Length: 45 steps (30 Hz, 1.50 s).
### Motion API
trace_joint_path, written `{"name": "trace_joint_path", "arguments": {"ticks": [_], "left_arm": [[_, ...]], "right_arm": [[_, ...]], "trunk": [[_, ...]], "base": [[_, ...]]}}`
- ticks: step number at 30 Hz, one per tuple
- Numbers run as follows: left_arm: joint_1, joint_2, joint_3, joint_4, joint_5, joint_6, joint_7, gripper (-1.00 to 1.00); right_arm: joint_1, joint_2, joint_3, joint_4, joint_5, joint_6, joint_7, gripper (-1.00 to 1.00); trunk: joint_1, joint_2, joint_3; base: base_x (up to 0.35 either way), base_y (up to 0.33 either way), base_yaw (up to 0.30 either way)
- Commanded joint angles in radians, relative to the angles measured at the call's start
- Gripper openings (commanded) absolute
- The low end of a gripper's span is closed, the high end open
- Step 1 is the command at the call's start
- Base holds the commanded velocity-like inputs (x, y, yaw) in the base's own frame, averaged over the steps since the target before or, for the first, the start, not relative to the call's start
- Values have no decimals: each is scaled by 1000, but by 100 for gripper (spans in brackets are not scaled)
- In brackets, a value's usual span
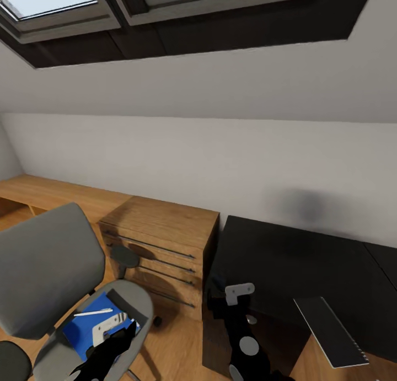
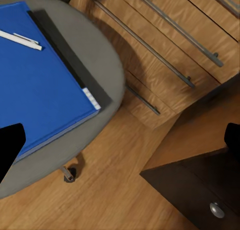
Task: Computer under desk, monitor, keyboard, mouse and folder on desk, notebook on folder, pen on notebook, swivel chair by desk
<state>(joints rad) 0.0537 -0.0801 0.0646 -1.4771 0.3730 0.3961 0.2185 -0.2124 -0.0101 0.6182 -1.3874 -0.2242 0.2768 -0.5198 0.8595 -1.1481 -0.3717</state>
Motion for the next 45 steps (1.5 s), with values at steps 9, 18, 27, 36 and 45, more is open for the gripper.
{"name": "trace_joint_path", "arguments": {"ticks": [9,18,27,36,45], "left_arm": [[0,-1,-5,0,10,4,6,100],[0,0,-5,-3,2,4,6,100],[0,0,-5,-3,0,4,6,100],[0,0,-5,-3,0,4,5,100],[0,0,-5,-4,0,4,5,100]], "right_arm": [[-14,-37,-192,48,-4,-14,314,100],[-52,-65,-269,138,-7,-8,513,100],[-124,-82,-313,271,-7,-5,642,100],[-246,-79,-317,526,-9,-19,647,100],[-276,-73,-316,594,-8,-38,646,100]], "trunk": [[1,-1,-1],[1,-1,-1],[1,-1,-1],[1,-1,-1],[1,-1,-1]], "base": [[191,0,0],[10,0,0],[0,0,0],[0,0,0],[0,0,0]]}}
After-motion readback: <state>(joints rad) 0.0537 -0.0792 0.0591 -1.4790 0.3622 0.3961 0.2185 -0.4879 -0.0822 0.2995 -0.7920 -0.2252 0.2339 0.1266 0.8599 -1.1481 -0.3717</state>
